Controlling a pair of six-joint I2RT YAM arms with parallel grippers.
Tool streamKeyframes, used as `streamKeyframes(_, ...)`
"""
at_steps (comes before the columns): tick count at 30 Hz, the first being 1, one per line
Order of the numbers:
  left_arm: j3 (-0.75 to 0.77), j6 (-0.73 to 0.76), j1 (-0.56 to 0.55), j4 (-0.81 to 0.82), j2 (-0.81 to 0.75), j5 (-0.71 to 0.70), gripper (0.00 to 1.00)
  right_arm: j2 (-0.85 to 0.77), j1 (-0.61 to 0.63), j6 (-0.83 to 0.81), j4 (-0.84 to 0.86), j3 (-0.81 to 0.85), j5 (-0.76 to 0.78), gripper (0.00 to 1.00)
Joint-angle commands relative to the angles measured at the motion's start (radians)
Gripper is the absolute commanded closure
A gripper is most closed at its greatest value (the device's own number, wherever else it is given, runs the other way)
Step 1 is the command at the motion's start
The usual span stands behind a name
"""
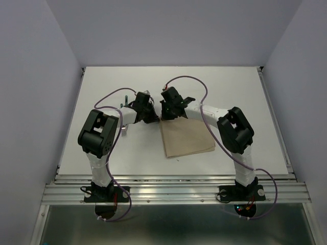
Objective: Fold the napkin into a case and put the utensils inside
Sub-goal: Smooth out the lower triangle-folded napkin at the center of the board.
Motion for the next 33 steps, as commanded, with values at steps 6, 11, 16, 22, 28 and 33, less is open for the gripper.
streamKeyframes(6, 0.022, 0.029, 0.002, -0.03, 0.03, -0.006, 0.91, -0.044, 0.037, 0.008, 0.042, 0.019, 0.011, 0.99)
streamKeyframes(11, 0.017, 0.029, 0.004, -0.034, 0.024, -0.013, 0.91, -0.056, 0.037, 0.009, 0.042, 0.019, 0.029, 0.99)
streamKeyframes(16, 0.014, 0.029, 0.007, -0.037, 0.019, -0.018, 0.91, -0.076, 0.037, 0.011, 0.042, 0.016, 0.043, 0.99)
streamKeyframes(22, 0.011, 0.031, 0.01, -0.039, 0.016, -0.021, 0.91, -0.085, 0.037, 0.014, 0.042, 0.023, 0.041, 0.99)
streamKeyframes(28, 0.009, 0.029, 0.011, -0.04, 0.013, -0.023, 0.92, -0.059, 0.037, 0.014, 0.042, 0.049, 0.029, 0.99)
streamKeyframes(33, 0.008, 0.031, 0.014, -0.044, 0.005, -0.027, 0.92, -0.013, 0.046, 0.017, 0.042, 0.071, 0.008, 0.99)
